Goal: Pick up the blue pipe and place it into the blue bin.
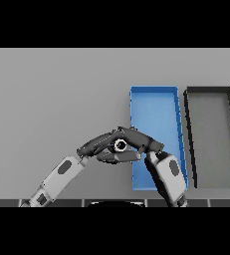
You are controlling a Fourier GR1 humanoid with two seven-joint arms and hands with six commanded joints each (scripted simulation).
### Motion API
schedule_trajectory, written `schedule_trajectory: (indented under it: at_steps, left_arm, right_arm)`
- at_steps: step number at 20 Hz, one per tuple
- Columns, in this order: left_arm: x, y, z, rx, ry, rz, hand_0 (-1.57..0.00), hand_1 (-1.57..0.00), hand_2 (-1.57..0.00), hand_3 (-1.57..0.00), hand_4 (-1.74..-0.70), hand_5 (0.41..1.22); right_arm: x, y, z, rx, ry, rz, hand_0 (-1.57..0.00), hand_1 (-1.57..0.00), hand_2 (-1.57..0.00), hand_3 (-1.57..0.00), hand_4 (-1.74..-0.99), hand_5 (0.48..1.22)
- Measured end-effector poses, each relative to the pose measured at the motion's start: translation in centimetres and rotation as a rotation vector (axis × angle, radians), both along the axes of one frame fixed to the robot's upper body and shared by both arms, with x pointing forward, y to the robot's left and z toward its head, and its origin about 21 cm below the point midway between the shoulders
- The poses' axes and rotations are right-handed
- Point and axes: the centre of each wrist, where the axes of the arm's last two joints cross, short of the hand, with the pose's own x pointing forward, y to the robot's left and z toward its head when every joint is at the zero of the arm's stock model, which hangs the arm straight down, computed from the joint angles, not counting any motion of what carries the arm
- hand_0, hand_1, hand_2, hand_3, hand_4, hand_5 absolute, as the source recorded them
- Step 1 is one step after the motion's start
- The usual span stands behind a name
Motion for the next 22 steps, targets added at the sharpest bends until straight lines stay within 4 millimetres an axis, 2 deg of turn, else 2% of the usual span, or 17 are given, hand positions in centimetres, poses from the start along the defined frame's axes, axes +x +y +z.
schedule_trajectory:
  at_steps: [5, 6, 7, 9, 11, 14, 17, 20, 22]
  left_arm:
    - [-0.3, 0.6, -0.4, 0.041, 0.112, 0.068, -0.02, -0.01, -0.01, -0.01, -0.88, 0.605]
    - [-0.4, 0.7, -0.4, 0.030, 0.111, 0.066, -0.01, -0.01, -0.01, 0.00, -0.88, 0.593]
    - [-0.4, 0.8, -0.3, 0.026, 0.099, 0.065, -0.01, -0.01, -0.01, 0.00, -0.88, 0.572]
    - [-0.8, 0.8, -0.5, 0.047, 0.105, 0.064, -0.01, 0.00, -0.01, 0.00, -0.87, 0.543]
    - [-0.9, 0.8, -0.4, 0.048, 0.103, 0.062, 0.00, 0.00, 0.00, 0.00, -0.87, 0.529]
    - [-0.7, 0.6, -0.7, 0.077, 0.129, 0.080, 0.00, 0.00, 0.00, 0.00, -0.87, 0.509]
    - [-0.9, 0.9, -0.7, 0.060, 0.108, 0.068, 0.00, 0.00, 0.00, 0.00, -0.86, 0.493]
    - [-1.0, 0.8, -0.7, 0.053, 0.108, 0.067, 0.00, 0.00, 0.00, 0.00, -0.87, 0.484]
    - [-0.9, 0.8, -0.4, 0.055, 0.110, 0.066, 0.00, 0.00, 0.00, 0.00, -0.86, 0.484]
  right_arm:
    - [0.3, -0.3, -0.1, 0.033, 0.001, -0.008, -1.57, -1.57, -1.57, -1.57, -1.492, 1.220]
    - [0.2, -0.2, 0.4, 0.063, 0.024, 0.007, -1.57, -1.57, -1.57, -1.57, -1.492, 1.221]
    - [0.4, -0.5, 0.1, 0.083, 0.074, 0.024, -1.57, -1.57, -1.57, -1.57, -1.492, 1.221]
    - [0.9, -0.9, 1.1, 0.154, 0.157, 0.062, -1.57, -1.57, -1.57, -1.57, -1.493, 1.221]
    - [1.2, -1.1, 2.3, 0.177, 0.229, 0.088, -1.57, -1.57, -1.57, -1.57, -1.494, 1.221]
    - [1.7, -1.7, 4.8, 0.207, 0.224, 0.092, -1.57, -1.57, -1.57, -1.57, -1.492, 1.221]
    - [2.0, -2.9, 8.7, 0.243, 0.166, 0.076, -1.57, -1.57, -1.57, -1.57, -1.494, 1.221]
    - [3.6, -4.3, 12.1, 0.284, 0.074, 0.013, -1.57, -1.57, -1.57, -1.57, -1.496, 1.221]
    - [4.9, -5.7, 13.4, 0.320, 0.075, -0.079, -1.57, -1.57, -1.57, -1.57, -1.497, 1.221]
